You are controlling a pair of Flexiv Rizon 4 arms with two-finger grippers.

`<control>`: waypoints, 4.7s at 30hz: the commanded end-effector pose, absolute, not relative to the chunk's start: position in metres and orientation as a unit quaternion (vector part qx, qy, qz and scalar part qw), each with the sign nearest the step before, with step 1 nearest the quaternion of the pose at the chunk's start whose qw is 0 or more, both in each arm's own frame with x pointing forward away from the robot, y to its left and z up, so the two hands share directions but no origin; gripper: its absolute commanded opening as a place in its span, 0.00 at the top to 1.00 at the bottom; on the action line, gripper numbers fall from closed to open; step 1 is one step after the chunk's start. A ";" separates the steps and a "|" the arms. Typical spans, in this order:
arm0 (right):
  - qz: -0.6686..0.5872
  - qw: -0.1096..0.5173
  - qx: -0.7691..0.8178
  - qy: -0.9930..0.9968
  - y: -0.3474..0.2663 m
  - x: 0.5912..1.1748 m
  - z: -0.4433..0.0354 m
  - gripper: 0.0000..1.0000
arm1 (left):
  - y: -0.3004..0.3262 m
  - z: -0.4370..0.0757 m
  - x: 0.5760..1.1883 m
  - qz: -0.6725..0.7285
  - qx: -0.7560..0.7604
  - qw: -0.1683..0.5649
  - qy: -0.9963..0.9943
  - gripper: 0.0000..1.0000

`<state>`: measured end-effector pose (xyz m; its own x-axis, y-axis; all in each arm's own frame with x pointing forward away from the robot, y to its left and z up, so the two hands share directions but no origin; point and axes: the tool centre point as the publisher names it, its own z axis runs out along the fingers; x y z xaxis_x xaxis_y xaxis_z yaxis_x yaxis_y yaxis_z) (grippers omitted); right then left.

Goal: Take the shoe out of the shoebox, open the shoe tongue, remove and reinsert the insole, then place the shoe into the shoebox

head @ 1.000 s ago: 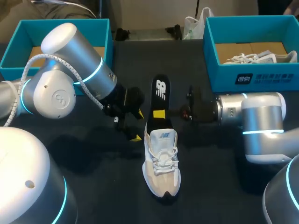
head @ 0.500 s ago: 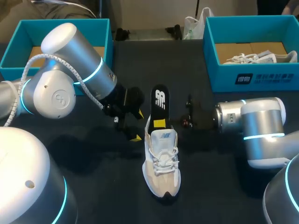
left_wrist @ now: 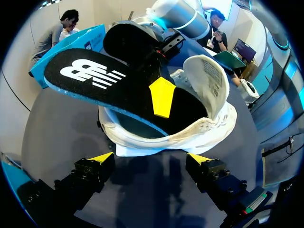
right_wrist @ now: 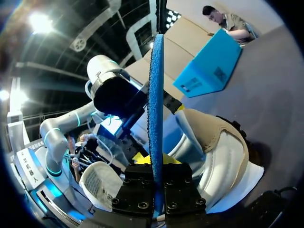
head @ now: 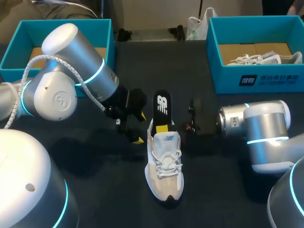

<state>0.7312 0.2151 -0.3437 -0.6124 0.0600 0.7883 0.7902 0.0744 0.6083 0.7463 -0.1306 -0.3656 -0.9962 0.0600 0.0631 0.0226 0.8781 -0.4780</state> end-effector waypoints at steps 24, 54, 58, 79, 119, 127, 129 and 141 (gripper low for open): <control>-0.613 0.278 -0.297 -0.677 0.217 0.730 -0.320 0.64 | -0.130 -0.366 0.745 0.246 -0.021 0.036 -0.968 0.00; -0.623 0.242 -0.282 -0.688 0.217 0.750 -0.297 0.67 | -0.130 -0.366 0.745 0.246 -0.021 0.036 -0.968 0.00; -0.629 0.235 -0.284 -0.684 0.215 0.757 -0.296 1.00 | -0.130 -0.366 0.745 0.246 -0.021 0.036 -0.968 0.00; -0.618 0.266 -0.341 -0.656 0.215 0.741 -0.333 1.00 | -0.130 -0.366 0.745 0.246 -0.021 0.036 -0.968 0.00; -0.618 0.252 -0.353 -0.656 0.218 0.745 -0.336 1.00 | -0.130 -0.366 0.745 0.246 -0.021 0.036 -0.968 0.00; -0.613 0.262 -0.372 -0.646 0.218 0.725 -0.349 1.00 | -0.130 -0.366 0.745 0.246 -0.021 0.036 -0.968 0.00; -0.613 0.262 -0.376 -0.644 0.218 0.721 -0.350 1.00 | -0.130 -0.366 0.745 0.246 -0.021 0.036 -0.968 0.00; -0.606 0.240 -0.358 -0.669 0.223 0.726 -0.331 0.55 | -0.130 -0.366 0.745 0.246 -0.021 0.036 -0.968 0.00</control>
